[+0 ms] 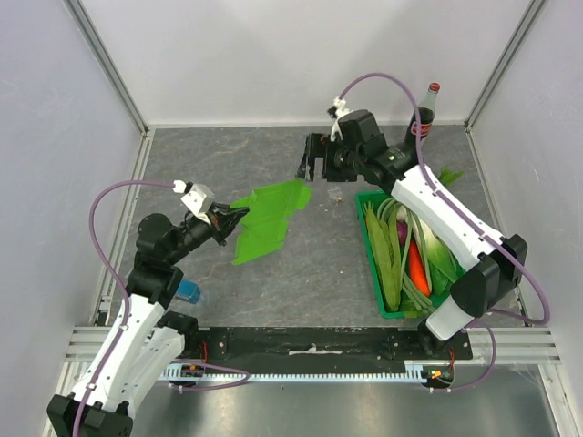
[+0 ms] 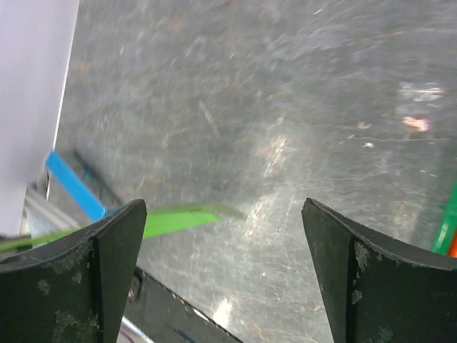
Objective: Fold the paper box
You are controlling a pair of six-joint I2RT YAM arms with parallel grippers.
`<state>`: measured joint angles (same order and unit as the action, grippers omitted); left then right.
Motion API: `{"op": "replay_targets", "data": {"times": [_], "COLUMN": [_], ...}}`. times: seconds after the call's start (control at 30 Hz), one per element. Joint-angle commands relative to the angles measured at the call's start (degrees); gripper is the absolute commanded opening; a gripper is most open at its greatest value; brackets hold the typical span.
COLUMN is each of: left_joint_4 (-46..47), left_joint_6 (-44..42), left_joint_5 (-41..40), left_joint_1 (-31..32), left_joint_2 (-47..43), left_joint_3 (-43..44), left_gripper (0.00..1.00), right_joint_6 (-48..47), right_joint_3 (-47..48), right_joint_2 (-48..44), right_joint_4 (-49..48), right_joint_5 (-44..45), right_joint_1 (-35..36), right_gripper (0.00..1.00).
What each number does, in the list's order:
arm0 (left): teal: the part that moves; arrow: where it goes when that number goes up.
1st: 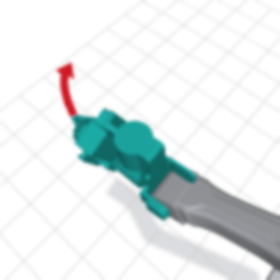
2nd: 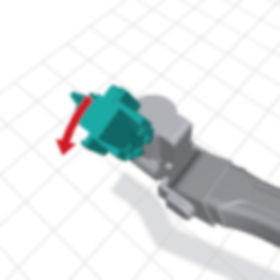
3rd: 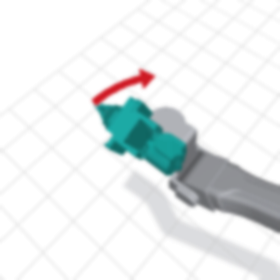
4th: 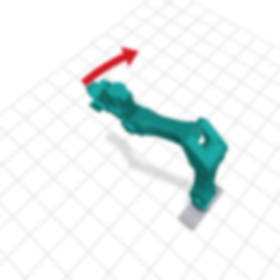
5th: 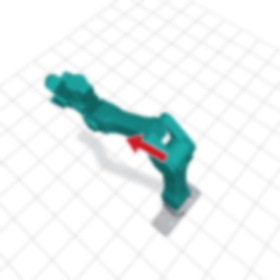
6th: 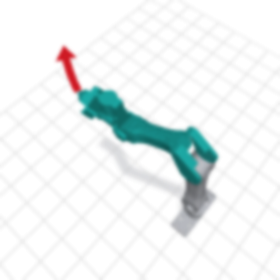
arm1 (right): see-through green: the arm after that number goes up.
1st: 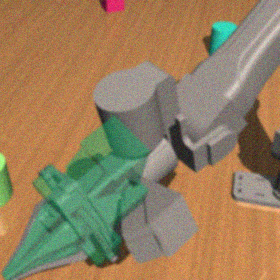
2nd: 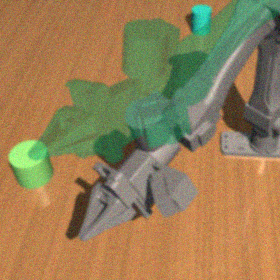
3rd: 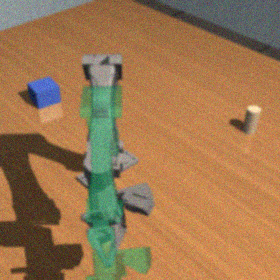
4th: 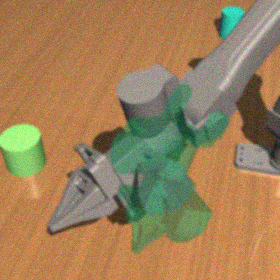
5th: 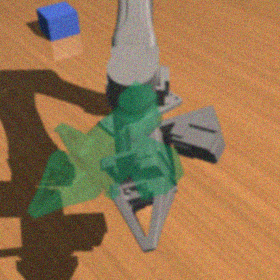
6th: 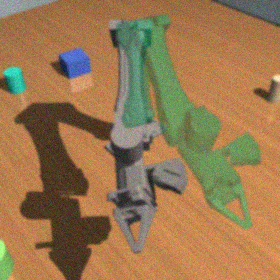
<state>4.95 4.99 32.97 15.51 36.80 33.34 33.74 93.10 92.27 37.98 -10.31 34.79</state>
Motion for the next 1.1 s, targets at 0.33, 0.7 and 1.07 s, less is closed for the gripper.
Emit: {"op": "replay_targets", "data": {"times": [0.33, 0.7, 1.07], "left_joint_4": [0.1, 0.6, 0.3], "left_joint_6": [-16.5, -17.8, -18.4], "left_joint_5": [-2.9, -2.8, -3.2], "left_joint_1": [0.5, 0.8, 1.4], "left_joint_2": [-0.8, -1.5, -1.6], "left_joint_3": [1.9, 0.8, 0.4], "left_gripper": [0.02, 0.02, 0.02], "right_joint_6": [46.4, 57.7, 61.3], "right_joint_3": [0.1, -2.9, -6.8], "right_joint_2": [-4.5, -1.7, -2.4], "right_joint_4": [0.3, -6.7, -10.5], "right_joint_5": [6.3, 0.0, -1.1], "right_joint_1": [0.4, 6.0, 7.1], "right_gripper": [0.73, 0.62, 0.41]}}
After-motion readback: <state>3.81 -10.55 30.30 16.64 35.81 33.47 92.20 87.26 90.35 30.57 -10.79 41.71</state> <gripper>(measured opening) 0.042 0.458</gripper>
